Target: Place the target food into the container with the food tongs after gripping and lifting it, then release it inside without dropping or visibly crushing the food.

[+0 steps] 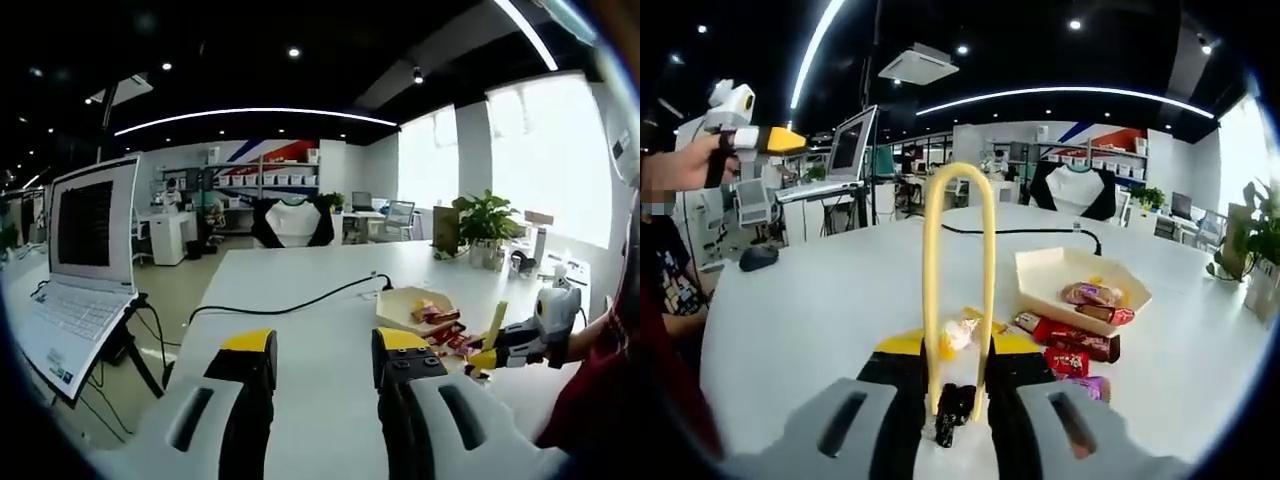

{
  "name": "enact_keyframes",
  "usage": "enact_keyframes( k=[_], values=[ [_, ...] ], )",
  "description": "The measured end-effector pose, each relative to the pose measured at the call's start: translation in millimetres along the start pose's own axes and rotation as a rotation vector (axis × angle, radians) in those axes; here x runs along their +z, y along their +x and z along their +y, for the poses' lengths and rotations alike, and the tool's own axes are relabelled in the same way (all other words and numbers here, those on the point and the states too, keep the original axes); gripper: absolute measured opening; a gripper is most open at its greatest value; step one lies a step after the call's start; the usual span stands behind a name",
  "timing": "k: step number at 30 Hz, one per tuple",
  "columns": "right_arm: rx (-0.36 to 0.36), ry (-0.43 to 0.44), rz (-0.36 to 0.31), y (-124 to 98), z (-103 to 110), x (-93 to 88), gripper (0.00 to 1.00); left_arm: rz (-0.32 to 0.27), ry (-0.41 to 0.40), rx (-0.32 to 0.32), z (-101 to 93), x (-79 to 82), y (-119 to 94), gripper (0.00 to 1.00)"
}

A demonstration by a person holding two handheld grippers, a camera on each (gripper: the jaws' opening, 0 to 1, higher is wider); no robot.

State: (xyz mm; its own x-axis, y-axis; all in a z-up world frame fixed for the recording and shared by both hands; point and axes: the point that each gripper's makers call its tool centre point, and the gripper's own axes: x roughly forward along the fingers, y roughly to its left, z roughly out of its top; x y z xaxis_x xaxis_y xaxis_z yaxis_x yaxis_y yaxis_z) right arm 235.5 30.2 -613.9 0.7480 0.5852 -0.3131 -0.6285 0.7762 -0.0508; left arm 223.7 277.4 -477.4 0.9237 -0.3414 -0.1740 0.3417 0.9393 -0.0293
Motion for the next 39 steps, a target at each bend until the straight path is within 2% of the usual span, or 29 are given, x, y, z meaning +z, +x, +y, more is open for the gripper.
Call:
enact_keyframes(
  k=[6, 13, 16, 17, 24, 36, 39],
  values=[
    [-0.024, -0.003, -0.036, -10, -17, 18.8, 0.17, 0.019, 0.05, -0.058, -16.3, -2.5, 8, 0.4],
    [-0.045, 0.133, -0.111, -23, -37, 52.6, 0.18, 0.019, 0.051, -0.073, -18.7, -3.7, 9, 0.4],
    [-0.054, 0.133, -0.131, -22, -41, 64.0, 0.18, 0.006, 0.035, -0.064, -14.7, -2.2, 7, 0.4],
    [-0.058, 0.128, -0.147, -20, -45, 72.4, 0.18, 0.005, 0.03, -0.057, -13.2, -2.6, 6, 0.4],
    [-0.078, 0.081, -0.202, -7, -74, 102.0, 0.18, 0.012, 0.022, -0.03, -8.9, -9.1, -4, 0.4],
    [-0.145, 0.052, -0.25, 23, -133, 131.3, 0.18, 0.02, 0.007, 0.033, 1.0, -14.7, -24, 0.4],
    [-0.149, 0.03, -0.241, 34, -138, 131.6, 0.18, 0.023, 0.001, 0.048, 4.0, -16.6, -28, 0.4]
  ],
)
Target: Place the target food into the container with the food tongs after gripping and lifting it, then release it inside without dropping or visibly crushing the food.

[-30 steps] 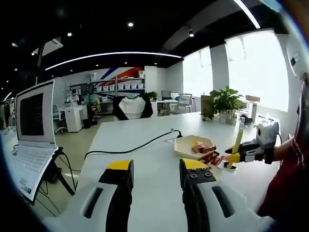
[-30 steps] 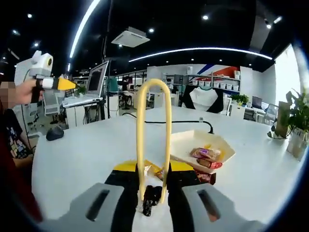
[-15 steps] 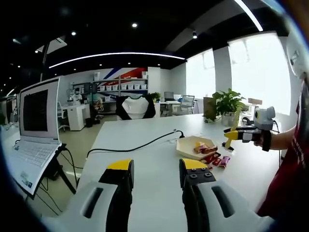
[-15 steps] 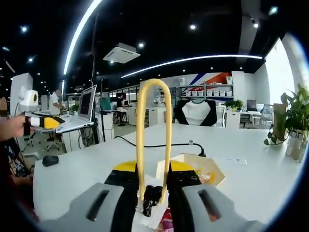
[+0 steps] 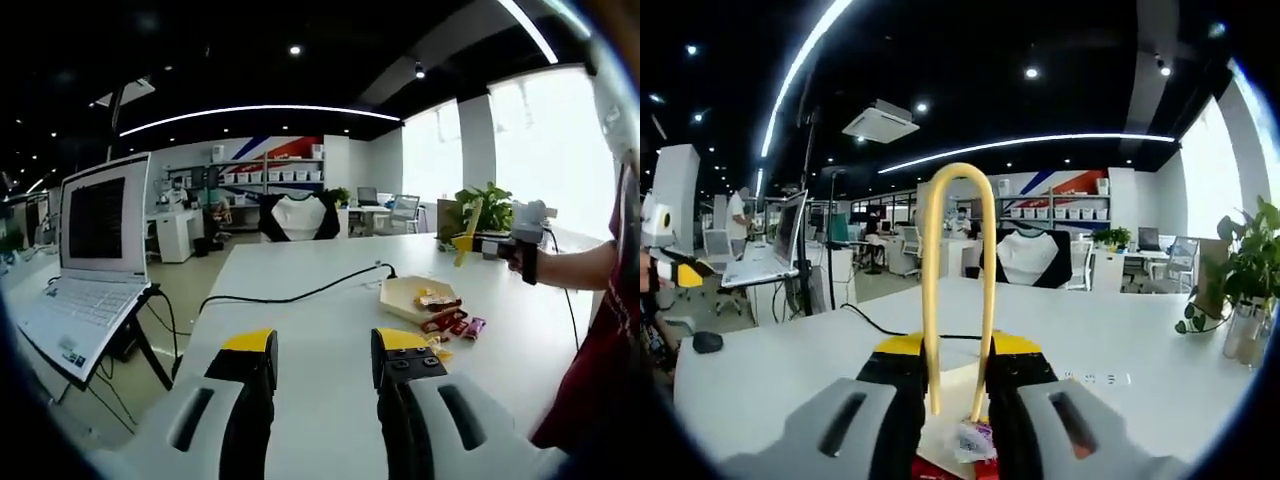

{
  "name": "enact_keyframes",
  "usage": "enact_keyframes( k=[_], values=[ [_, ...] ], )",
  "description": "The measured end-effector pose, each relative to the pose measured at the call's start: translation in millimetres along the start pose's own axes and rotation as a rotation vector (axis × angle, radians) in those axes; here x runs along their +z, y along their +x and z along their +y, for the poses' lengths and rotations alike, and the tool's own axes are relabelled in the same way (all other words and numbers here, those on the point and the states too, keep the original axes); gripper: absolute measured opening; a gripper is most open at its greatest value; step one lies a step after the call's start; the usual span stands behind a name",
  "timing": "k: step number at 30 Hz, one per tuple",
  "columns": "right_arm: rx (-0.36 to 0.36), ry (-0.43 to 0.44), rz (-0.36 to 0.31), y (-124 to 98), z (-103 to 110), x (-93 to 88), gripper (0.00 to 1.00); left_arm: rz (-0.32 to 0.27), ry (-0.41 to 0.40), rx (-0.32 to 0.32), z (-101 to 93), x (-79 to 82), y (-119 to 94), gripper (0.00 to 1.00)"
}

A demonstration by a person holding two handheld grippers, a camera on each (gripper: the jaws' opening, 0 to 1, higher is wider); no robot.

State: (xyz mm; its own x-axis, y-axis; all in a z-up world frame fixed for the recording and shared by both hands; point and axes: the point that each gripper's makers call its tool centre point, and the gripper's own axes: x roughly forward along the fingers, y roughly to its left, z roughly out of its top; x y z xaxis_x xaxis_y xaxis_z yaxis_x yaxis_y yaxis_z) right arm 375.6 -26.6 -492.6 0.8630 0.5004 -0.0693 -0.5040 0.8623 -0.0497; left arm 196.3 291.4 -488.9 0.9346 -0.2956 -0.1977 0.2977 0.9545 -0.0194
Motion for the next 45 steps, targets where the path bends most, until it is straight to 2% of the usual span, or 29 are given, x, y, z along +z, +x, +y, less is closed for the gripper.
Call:
enact_keyframes(
  k=[5, 8, 15, 17, 19, 21, 23, 25, 26, 28, 34, 41, 45],
  values=[
    [0.006, 0.016, 0.03, 9, -2, -10.5, 0.19, 0.008, -0.001, 0.017, 3.1, -2.5, -4, 0.4],
    [0.039, 0.068, 0.028, 5, 5, -8.4, 0.22, 0.008, -0.006, 0.022, 4.3, -3.9, -4, 0.4],
    [0.07, 0.091, 0.039, -8, 16, -5.5, 0.23, 0.012, -0.014, 0.013, 0.9, -7.6, 2, 0.4],
    [0.158, 0.182, 0.029, -16, 36, 0.1, 0.24, 0.012, -0.01, -0.006, -3.8, -7.3, 6, 0.4],
    [0.197, 0.231, 0.03, -22, 48, 1.5, 0.24, 0.015, -0.003, -0.017, -6.3, -7.9, 8, 0.4],
    [0.178, 0.215, 0.026, -28, 53, 2.1, 0.24, 0.019, 0.002, -0.026, -7.7, -8.9, 10, 0.4],
    [0.104, 0.175, 0.009, -31, 47, 3.0, 0.24, 0.021, 0.011, -0.031, -8.5, -9.0, 12, 0.4],
    [0.085, 0.218, -0.006, -37, 50, 3.7, 0.24, 0.018, 0.016, -0.036, -9.2, -7.8, 13, 0.4],
    [0.068, 0.273, -0.019, -41, 50, 4.2, 0.24, 0.013, 0.016, -0.043, -10.2, -6.3, 14, 0.4],
    [0.047, 0.285, -0.023, -49, 51, 3.2, 0.25, 0.01, 0.022, -0.049, -10.9, -4.5, 17, 0.4],
    [0.003, 0.282, -0.02, -75, 54, -1.0, 0.25, -0.019, 0.004, -0.067, -12.2, 3.7, 24, 0.41],
    [-0.032, 0.303, -0.028, -106, 50, -6.8, 0.27, -0.029, 0.001, -0.117, -22.7, 7.4, 34, 0.41],
    [-0.056, 0.259, -0.003, -117, 50, -15.2, 0.27, -0.028, 0.004, -0.14, -28.1, 6.8, 38, 0.41]
  ],
)
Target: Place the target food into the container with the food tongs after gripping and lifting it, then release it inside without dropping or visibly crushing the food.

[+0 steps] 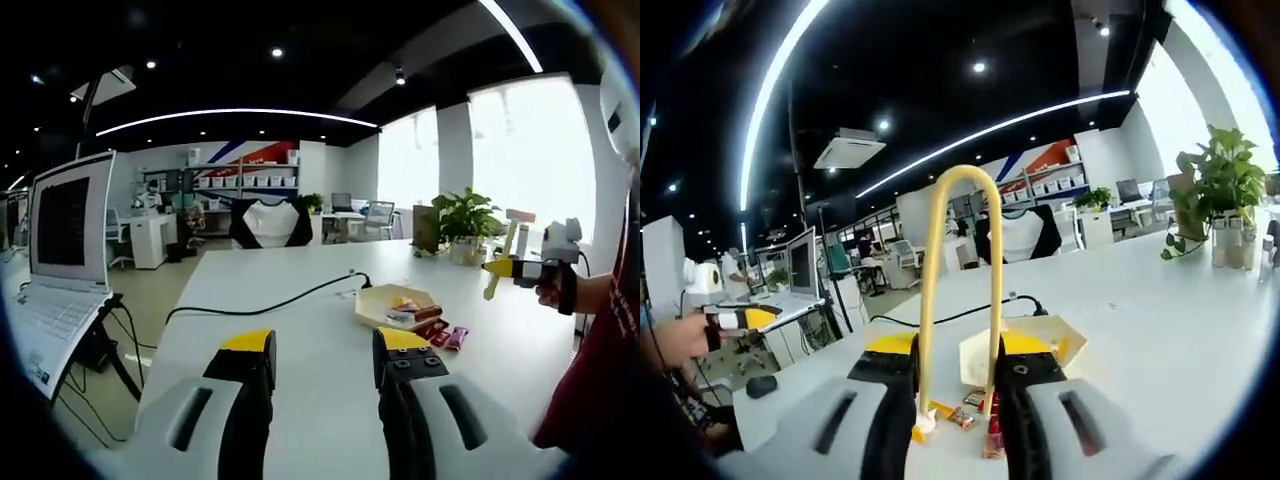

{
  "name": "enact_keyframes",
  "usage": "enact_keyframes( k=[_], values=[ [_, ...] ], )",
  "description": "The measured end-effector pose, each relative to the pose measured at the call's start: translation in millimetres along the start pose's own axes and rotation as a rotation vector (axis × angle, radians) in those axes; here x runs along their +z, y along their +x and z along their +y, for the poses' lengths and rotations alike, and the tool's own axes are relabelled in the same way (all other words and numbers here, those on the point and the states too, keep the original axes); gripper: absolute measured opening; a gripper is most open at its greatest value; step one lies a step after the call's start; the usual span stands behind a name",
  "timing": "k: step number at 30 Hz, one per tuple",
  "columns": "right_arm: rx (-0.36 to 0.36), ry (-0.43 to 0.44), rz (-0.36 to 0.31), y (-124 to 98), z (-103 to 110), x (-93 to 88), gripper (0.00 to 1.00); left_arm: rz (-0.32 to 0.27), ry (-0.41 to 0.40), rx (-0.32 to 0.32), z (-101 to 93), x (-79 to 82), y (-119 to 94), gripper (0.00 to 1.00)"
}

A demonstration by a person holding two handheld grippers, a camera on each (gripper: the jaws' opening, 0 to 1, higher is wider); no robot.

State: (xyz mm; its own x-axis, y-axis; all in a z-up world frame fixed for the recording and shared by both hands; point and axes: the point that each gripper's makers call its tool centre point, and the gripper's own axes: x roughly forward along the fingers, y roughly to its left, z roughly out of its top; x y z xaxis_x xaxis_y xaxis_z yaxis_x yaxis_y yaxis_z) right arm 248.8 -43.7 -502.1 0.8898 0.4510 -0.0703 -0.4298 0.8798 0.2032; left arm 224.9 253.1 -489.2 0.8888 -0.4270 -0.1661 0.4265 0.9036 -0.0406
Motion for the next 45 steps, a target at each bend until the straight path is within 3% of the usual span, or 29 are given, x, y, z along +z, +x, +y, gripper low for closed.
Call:
enact_keyframes(
  k=[9, 12, 14, 23, 25, 28, 32, 35, 38, 45],
  values=[
    [0.0, -0.013, 0.041, -2, 4, -16.2, 0.26, 0.012, 0.017, -0.007, -2.0, -2.8, -1, 0.41],
    [-0.006, -0.044, 0.05, 6, 8, -19.4, 0.26, 0.012, 0.016, 0.01, 1.2, -3.2, -7, 0.41],
    [0.031, -0.023, 0.056, 13, 18, -22.0, 0.26, 0.01, 0.013, 0.025, 3.3, -3.7, -14, 0.41],
    [0.122, -0.107, 0.08, 52, 56, -39.6, 0.25, 0.045, 0.002, 0.1, 21.2, -16.5, -45, 0.41],
    [0.138, -0.092, 0.075, 61, 63, -44.6, 0.24, 0.049, 0.004, 0.115, 24.8, -16.9, -51, 0.41],
    [0.1, -0.083, 0.082, 75, 61, -54.0, 0.24, 0.056, 0.0, 0.127, 28.4, -18.3, -56, 0.41],
    [-0.003, 0.085, 0.099, 90, 50, -63.1, 0.25, 0.074, 0.006, 0.133, 29.1, -20.5, -59, 0.41],
    [-0.037, 0.065, 0.079, 96, 46, -62.1, 0.25, 0.084, 0.015, 0.131, 27.7, -20.7, -59, 0.41],
    [-0.067, 0.087, 0.095, 101, 45, -72.7, 0.25, 0.092, 0.018, 0.126, 27.2, -21.9, -58, 0.41],
    [-0.106, 0.048, 0.124, 107, 44, -97.9, 0.26, 0.122, 0.069, 0.113, 21.9, -21.5, -55, 0.41]
  ],
)
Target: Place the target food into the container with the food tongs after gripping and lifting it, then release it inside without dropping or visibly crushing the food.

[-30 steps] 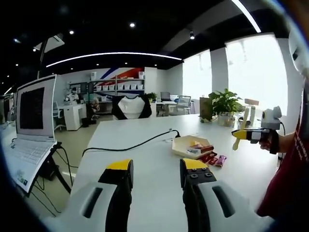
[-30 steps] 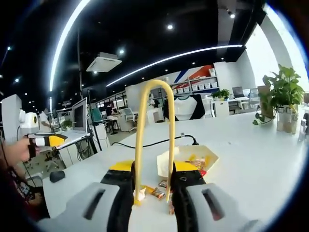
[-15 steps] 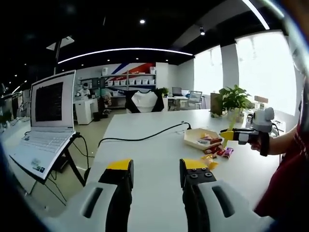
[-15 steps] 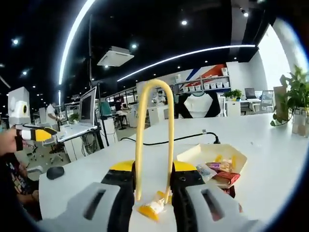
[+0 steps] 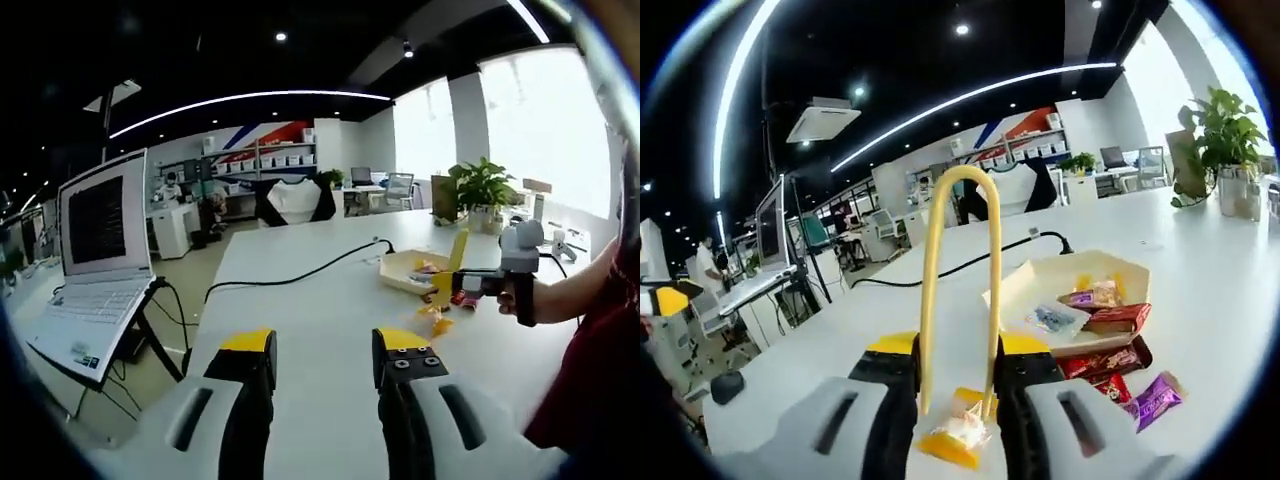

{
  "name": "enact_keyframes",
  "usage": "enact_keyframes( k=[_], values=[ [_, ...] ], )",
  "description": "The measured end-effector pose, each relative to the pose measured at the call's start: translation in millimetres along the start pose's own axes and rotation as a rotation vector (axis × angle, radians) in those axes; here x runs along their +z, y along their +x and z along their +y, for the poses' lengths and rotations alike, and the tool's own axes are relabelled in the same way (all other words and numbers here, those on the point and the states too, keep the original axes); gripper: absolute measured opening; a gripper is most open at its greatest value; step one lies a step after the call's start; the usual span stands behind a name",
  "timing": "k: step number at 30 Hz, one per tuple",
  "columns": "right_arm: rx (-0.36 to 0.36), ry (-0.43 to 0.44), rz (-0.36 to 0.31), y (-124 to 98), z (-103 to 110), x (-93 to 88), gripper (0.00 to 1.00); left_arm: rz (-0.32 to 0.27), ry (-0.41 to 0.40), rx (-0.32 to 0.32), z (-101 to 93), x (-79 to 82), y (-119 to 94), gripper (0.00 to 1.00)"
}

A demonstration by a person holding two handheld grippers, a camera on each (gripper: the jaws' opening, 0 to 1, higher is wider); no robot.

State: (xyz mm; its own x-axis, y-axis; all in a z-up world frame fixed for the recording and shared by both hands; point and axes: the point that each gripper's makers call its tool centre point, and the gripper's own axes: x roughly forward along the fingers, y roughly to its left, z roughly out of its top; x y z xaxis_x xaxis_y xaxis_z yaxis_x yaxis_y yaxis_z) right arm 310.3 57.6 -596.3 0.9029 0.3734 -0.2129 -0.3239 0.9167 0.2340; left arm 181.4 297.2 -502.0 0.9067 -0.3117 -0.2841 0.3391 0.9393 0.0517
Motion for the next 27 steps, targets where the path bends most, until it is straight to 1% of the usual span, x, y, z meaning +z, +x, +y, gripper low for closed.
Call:
enact_keyframes(
  k=[1, 3, 6, 9, 11, 14, 20, 21, 22, 23, 25, 26, 27],
  values=[
    [0.001, -0.025, -0.008, 1, 0, -1.0, 0.26, 0.003, 0.004, -0.003, -0.6, -0.7, 0, 0.41],
    [-0.009, -0.011, 0.008, 3, -3, -6.2, 0.26, 0.013, 0.007, -0.008, -2.0, -3.0, 0, 0.41],
    [-0.018, -0.026, 0.014, 4, -5, -12.5, 0.26, 0.03, 0.019, -0.011, -3.5, -6.7, 0, 0.41],
    [-0.017, -0.028, 0.025, 4, -6, -21.3, 0.27, 0.034, 0.021, -0.012, -3.9, -7.3, -1, 0.4],
    [-0.012, -0.02, 0.015, 4, -5, -22.3, 0.27, 0.037, 0.02, -0.011, -3.6, -7.7, 0, 0.4],
    [0.009, -0.066, 0.009, 3, -1, -24.6, 0.27, 0.04, 0.022, -0.014, -4.2, -7.6, 2, 0.4],
    [0.038, -0.071, 0.03, 4, 5, -28.2, 0.26, 0.041, 0.032, -0.03, -9.0, -3.7, 9, 0.39],
    [0.045, -0.075, 0.047, 5, 7, -29.4, 0.25, 0.04, 0.034, -0.033, -9.8, -3.3, 10, 0.39],
    [0.077, -0.048, 0.122, 4, 13, -36.9, 0.24, 0.041, 0.037, -0.036, -10.9, -3.3, 11, 0.39],
    [0.08, -0.081, 0.142, 5, 14, -38.1, 0.22, 0.044, 0.041, -0.038, -11.4, -3.8, 11, 0.39],
    [0.119, -0.159, 0.186, 6, 19, -39.5, 0.19, 0.056, 0.056, -0.039, -12.0, -6.5, 11, 0.39],
    [0.123, -0.154, 0.195, 6, 20, -39.4, 0.18, 0.059, 0.058, -0.039, -12.2, -7.1, 11, 0.39],
    [0.14, -0.119, 0.228, 5, 22, -41.3, 0.17, 0.06, 0.058, -0.041, -12.3, -7.5, 11, 0.39]
  ],
)
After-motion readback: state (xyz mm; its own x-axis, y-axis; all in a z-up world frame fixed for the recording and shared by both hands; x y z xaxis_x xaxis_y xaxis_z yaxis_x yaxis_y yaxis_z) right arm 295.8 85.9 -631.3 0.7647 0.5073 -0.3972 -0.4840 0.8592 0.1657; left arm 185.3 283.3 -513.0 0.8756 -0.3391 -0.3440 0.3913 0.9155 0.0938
